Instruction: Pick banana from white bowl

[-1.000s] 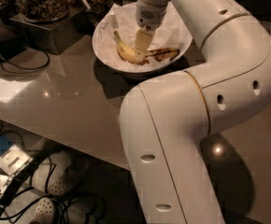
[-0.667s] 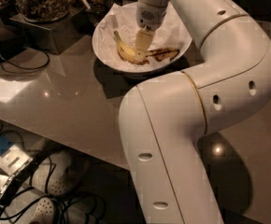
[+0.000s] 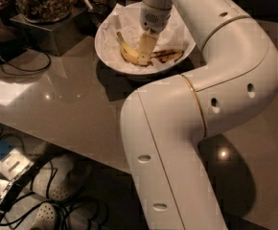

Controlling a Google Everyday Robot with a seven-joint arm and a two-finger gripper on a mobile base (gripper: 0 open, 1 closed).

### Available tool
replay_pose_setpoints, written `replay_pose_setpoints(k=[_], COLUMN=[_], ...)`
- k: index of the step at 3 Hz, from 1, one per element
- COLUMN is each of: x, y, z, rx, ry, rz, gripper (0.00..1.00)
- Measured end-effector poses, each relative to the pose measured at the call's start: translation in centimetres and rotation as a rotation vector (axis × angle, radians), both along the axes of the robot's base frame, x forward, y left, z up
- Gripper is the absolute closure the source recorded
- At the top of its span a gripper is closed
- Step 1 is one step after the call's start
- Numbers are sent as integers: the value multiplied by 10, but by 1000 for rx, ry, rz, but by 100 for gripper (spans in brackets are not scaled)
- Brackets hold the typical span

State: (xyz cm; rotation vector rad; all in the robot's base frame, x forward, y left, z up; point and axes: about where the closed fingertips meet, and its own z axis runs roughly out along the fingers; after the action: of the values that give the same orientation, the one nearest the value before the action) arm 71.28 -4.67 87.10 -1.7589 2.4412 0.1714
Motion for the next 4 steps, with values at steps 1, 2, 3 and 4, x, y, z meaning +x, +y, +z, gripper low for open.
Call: replay_pose_setpoints(k=[1,2,3,4], x=[1,1,2,3], y=[0,2,5,7], z=[-4,-7,-11,-13], rx=[-3,-6,-8,-10], ry=[7,14,20,24], rz=[4,9,16,21], gripper=[45,45,46,47])
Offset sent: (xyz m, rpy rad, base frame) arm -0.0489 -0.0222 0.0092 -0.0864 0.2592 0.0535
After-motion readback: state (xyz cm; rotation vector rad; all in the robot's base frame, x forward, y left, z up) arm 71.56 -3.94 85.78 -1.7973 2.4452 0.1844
